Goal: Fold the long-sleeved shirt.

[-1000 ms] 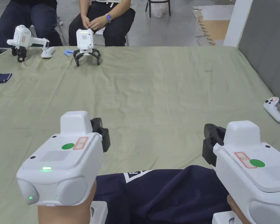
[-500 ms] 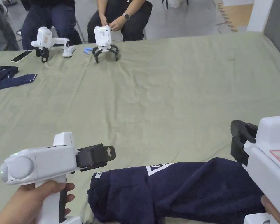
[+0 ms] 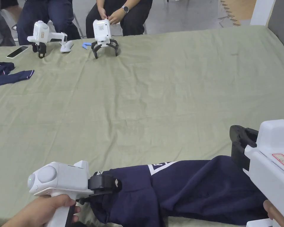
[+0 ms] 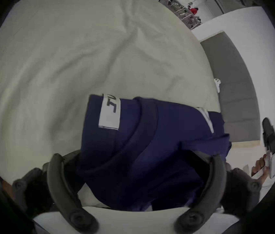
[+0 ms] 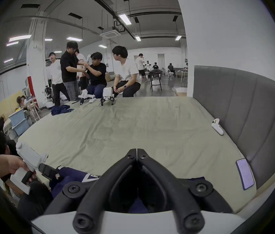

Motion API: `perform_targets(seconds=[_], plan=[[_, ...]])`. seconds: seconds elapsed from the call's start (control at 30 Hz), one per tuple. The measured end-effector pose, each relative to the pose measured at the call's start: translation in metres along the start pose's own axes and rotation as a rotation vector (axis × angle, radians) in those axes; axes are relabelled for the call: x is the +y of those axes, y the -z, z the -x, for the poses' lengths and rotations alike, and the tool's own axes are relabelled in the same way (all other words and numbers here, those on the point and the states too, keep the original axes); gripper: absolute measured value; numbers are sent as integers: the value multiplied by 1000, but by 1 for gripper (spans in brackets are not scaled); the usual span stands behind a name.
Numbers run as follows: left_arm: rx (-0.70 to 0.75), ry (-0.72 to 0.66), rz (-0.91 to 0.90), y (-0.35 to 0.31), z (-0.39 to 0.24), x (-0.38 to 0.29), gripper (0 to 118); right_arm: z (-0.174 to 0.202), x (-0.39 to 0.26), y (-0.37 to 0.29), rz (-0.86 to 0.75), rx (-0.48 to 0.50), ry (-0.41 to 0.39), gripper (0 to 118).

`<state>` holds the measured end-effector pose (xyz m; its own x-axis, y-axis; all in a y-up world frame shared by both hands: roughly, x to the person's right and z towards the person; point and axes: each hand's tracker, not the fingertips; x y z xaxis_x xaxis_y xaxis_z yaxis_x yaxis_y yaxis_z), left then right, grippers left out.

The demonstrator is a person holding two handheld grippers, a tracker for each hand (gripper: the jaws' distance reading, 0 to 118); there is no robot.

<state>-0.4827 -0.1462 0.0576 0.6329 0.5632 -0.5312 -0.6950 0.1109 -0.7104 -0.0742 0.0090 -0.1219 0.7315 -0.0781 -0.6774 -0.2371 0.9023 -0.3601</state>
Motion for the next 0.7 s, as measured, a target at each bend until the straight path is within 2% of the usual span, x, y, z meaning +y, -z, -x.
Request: perform_targets(seconds=[0.07, 0.13, 0.17, 0.2, 0.23, 0.27, 0.33, 0.4, 0.5, 0.7], plan=[[117, 53, 1, 3, -3, 6, 96, 0, 0, 3, 9, 2, 10, 0], [176, 108, -2, 0, -11, 3, 77, 1, -1, 4, 13, 4, 13, 0], [176, 142, -9, -2, -17, 4, 53, 2, -1, 4, 14, 6, 14, 0], [108, 149, -26, -4, -19, 3, 26, 3, -1, 5, 17, 11, 16, 0], [108, 87, -41, -4, -24, 1, 25, 4, -2, 6, 19, 13, 16, 0], [181, 92, -42, -3, -30, -2, 25, 5, -2, 6, 21, 16, 15, 0], [226, 217, -44, 6, -34, -2, 25, 6, -3, 6, 25, 21, 11, 0], [235, 173, -48, 5, -37, -2, 25, 7, -4, 7, 33, 25, 7, 0], [303, 250, -84, 1, -49, -6, 23, 4, -4, 4, 34, 21, 11, 0], [296, 231, -111, -12, -48, 2, 21, -5, -3, 1, 30, -10, 10, 0]])
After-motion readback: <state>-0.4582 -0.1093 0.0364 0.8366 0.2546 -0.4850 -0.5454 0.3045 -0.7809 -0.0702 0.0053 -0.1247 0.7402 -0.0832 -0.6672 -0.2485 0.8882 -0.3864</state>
